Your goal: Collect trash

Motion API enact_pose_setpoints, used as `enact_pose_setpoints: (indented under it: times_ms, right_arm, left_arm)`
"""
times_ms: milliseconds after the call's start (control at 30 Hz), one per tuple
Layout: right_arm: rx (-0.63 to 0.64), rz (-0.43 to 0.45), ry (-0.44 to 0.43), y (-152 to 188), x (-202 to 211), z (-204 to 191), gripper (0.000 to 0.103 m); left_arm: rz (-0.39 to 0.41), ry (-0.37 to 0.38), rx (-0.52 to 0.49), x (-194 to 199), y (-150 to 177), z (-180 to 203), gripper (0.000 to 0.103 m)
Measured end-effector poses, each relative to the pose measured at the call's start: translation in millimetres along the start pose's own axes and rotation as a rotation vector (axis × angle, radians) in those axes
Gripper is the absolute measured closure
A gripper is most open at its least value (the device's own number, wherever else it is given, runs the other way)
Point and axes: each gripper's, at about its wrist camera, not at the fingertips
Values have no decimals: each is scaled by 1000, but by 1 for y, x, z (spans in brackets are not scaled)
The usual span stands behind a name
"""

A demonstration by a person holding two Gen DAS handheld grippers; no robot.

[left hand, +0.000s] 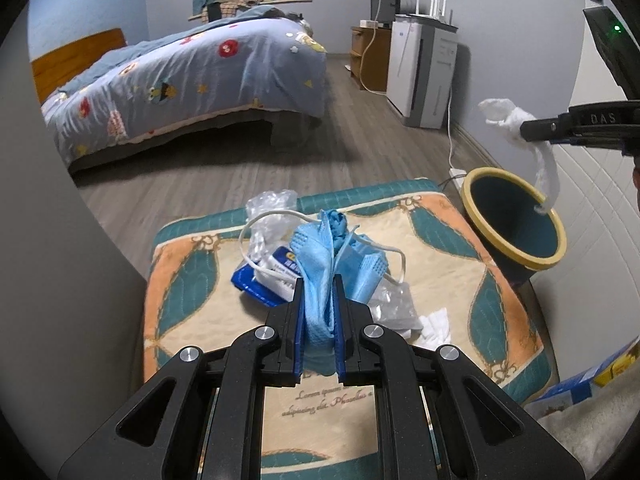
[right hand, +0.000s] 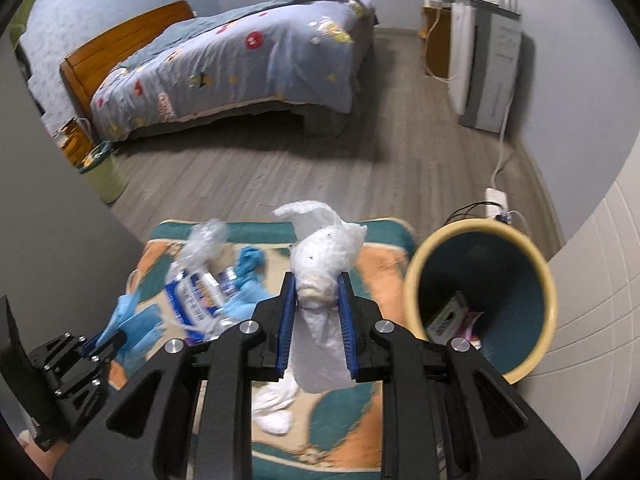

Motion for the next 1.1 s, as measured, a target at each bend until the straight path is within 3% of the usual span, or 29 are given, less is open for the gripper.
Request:
enact_pose_setpoints:
  times_ms: [700, 1100]
  right_arm:
    - [-105, -52, 50, -5, -26, 106, 83]
    - [-224, -129, 79, 8, -56, 158, 83]
  left_arm:
    - [-4, 75, -179, -30, -34, 87, 90]
    - [-18, 215, -258, -67, -52, 165, 90]
Point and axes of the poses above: each gripper's, at about its wrist camera, not at the fingertips, and x roughly against the way its jaws point, z to its right, y to its underside, and after that the axes turned 3 degrees about -x, right-handed
